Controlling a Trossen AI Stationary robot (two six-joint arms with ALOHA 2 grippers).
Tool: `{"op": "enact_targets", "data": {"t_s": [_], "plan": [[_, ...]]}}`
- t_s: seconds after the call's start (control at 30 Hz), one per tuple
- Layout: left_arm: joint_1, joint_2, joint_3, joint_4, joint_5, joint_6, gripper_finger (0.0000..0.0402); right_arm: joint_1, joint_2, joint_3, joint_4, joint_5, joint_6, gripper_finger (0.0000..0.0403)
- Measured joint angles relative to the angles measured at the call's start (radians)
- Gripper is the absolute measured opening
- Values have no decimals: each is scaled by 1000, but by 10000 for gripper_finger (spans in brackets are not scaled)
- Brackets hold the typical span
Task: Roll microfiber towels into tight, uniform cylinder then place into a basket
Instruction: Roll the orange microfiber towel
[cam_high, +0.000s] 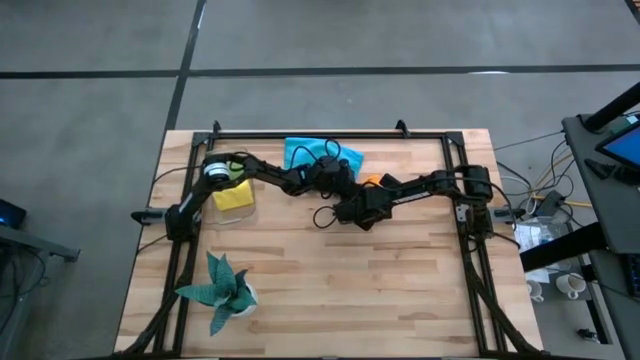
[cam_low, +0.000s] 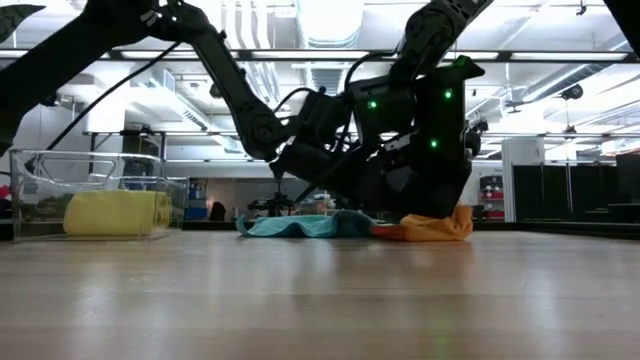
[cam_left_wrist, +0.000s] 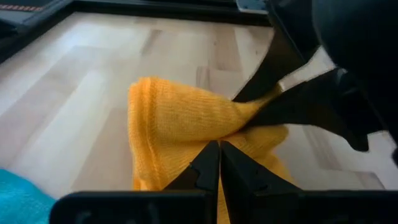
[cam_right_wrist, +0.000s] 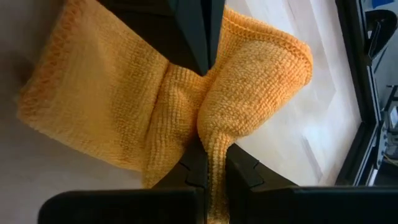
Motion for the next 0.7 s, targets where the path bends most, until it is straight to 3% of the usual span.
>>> {"op": "enact_targets", "data": {"t_s": [0.5, 0.7], "plan": [[21, 74, 41, 56, 5, -2, 0, 8, 0, -3, -17, 4, -65, 13], [23, 77, 38, 21, -50, 91, 0, 17, -7, -4, -25, -17, -230, 13]]}}
